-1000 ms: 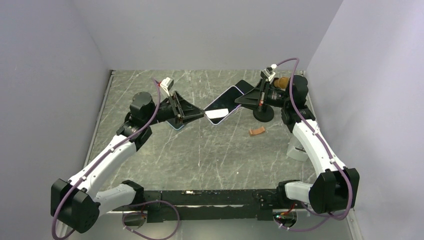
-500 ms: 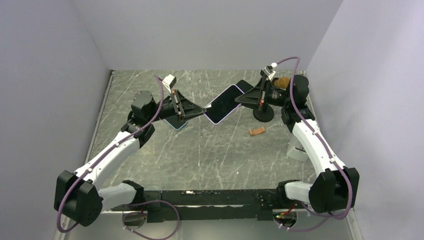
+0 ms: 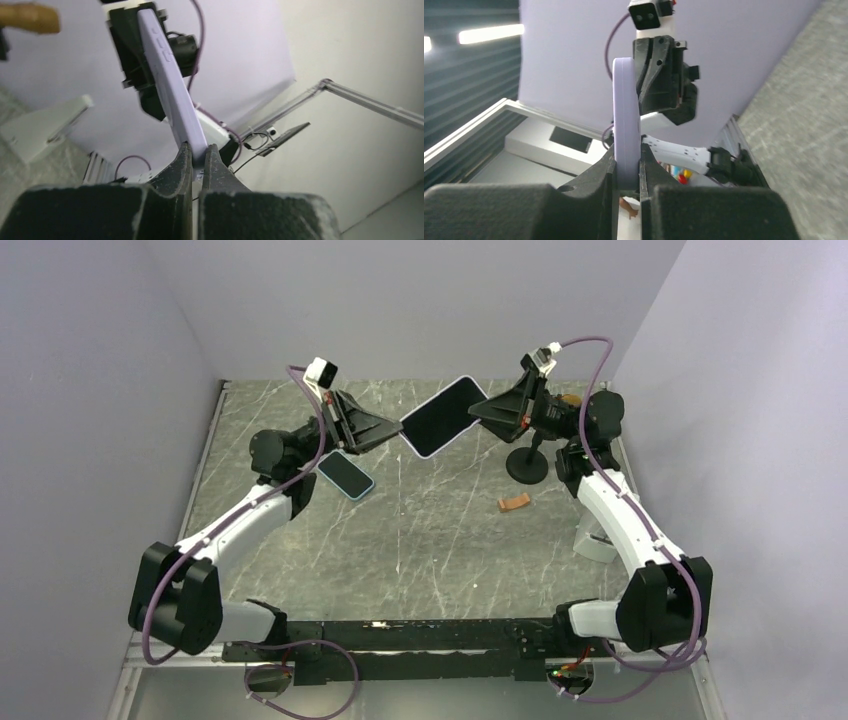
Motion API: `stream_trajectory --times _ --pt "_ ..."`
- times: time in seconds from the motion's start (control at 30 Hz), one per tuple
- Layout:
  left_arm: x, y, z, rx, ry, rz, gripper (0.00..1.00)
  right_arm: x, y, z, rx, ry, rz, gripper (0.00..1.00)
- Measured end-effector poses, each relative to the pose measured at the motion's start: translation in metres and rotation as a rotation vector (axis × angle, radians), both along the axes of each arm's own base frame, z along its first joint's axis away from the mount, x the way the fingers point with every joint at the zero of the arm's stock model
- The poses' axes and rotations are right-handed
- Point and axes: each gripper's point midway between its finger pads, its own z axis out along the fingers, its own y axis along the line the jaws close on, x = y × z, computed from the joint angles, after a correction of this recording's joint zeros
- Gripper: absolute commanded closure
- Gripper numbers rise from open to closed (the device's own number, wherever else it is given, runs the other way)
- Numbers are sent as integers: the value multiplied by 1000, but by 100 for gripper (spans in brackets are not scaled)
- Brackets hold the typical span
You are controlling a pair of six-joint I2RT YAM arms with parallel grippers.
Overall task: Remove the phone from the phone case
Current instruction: Remove the phone case from the phone.
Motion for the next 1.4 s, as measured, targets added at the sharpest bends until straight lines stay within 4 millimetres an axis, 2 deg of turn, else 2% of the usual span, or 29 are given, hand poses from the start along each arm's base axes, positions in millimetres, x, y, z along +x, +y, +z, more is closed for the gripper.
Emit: stream_trajectory --times 0.17,0.3,0.47,0.73,0.77,0.87,0.93,1.0,1.07,1.13,1.2,1.33,1.4 --pt "-6 7 50 -155 -138 -36 100 -8 4 50 121 -75 19 100" --pt "-18 12 82 -242 -225 -79 100 -16 7 80 193 -117 58 100" --pt "-30 17 101 -296 -284 -100 100 -20 15 92 243 -90 105 100" --pt "-36 21 114 -340 -317 -88 100 -12 28 92 283 6 161 100" --pt "-37 21 114 -339 -322 -83 92 -13 28 94 282 8 164 100" --pt "-40 22 114 -329 -341 -67 55 -15 29 96 271 2 167 100" --pt "-40 19 105 -290 -322 -56 36 -18 31 94 253 -1 172 100" --pt "-39 15 94 -245 -296 -43 10 -20 33 90 223 -11 167 100" --pt "-35 8 79 -187 -246 -28 1 -22 34 83 180 -23 162 100" --pt "-30 3 64 -120 -192 -8 0 -24 34 76 129 -36 155 100" --pt "-26 1 57 -63 -167 28 8 -22 32 70 81 -56 141 100" --pt "-23 0 53 42 -163 87 48 -16 33 60 20 -84 115 100" --pt "-20 -3 58 85 -175 105 72 -14 34 53 -7 -87 103 100"
